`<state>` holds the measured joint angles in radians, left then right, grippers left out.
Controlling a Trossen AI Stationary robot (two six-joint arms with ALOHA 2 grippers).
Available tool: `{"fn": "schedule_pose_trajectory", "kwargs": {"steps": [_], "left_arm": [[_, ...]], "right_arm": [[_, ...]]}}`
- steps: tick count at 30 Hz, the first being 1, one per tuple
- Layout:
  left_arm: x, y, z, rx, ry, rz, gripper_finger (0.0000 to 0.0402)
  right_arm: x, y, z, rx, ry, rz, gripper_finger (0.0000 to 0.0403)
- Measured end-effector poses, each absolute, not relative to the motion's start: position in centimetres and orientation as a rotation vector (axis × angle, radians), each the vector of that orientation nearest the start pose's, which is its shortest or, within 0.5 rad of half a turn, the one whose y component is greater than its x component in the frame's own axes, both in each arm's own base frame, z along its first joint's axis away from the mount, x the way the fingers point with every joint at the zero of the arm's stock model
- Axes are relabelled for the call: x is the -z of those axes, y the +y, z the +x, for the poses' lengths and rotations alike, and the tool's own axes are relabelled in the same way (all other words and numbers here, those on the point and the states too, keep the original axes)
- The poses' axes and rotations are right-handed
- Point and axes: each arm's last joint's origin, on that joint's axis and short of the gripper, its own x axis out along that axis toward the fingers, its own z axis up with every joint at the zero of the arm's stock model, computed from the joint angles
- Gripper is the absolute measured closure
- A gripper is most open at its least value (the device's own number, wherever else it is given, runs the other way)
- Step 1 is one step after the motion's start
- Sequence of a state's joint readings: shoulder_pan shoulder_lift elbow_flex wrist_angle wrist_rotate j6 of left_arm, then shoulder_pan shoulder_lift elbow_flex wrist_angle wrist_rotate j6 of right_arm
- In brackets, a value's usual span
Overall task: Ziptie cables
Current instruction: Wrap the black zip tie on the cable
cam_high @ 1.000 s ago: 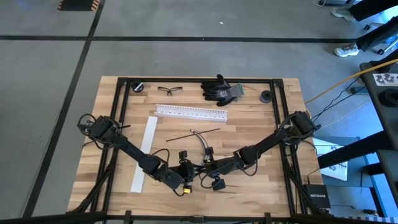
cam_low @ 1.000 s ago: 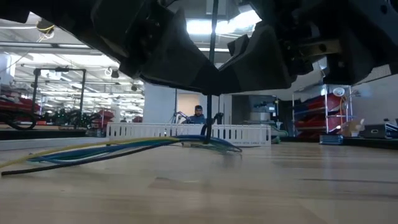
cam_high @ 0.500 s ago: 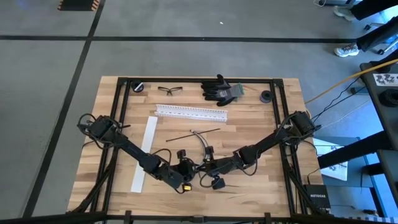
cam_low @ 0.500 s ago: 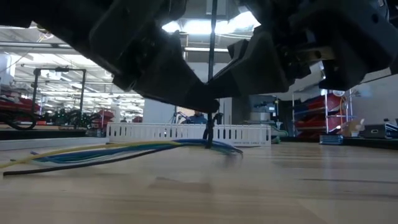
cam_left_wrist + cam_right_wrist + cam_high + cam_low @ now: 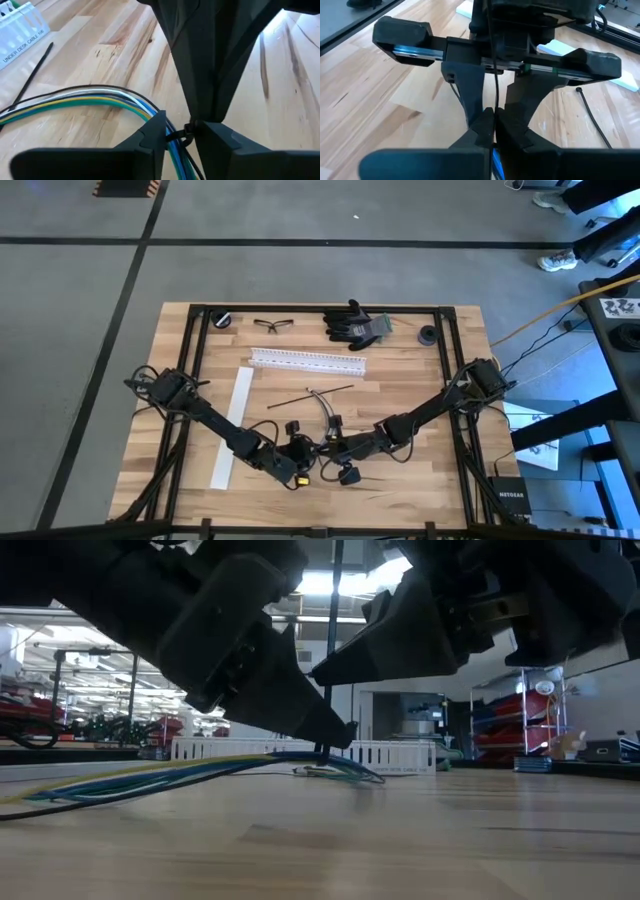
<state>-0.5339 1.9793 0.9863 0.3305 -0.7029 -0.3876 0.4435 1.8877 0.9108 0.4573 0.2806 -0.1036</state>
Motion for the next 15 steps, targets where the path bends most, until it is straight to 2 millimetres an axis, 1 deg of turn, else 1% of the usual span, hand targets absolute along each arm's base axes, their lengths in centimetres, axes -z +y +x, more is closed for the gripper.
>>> {"fn": "schedule_pose_trajectory", "kwargs": {"steps": [3, 7, 11, 15], "left_arm": [[-12.0, -17.9, 33.5, -0.247, 0.496, 0.033, 0.0344], [-12.9, -18.1, 33.4, -0.234, 0.475, 0.040, 0.0356], [-13.1, -18.1, 33.4, -0.235, 0.471, 0.029, 0.0353], [-13.1, -18.0, 33.4, -0.242, 0.475, 0.017, 0.0336]], "right_arm": [[-13.7, 15.2, 33.9, -0.183, 0.483, -0.287, 0.0403], [-13.7, 15.2, 33.9, -0.181, 0.486, -0.286, 0.0403], [-13.7, 15.2, 33.9, -0.184, 0.489, -0.287, 0.0403], [-13.7, 15.2, 33.9, -0.184, 0.489, -0.287, 0.0403]]}}
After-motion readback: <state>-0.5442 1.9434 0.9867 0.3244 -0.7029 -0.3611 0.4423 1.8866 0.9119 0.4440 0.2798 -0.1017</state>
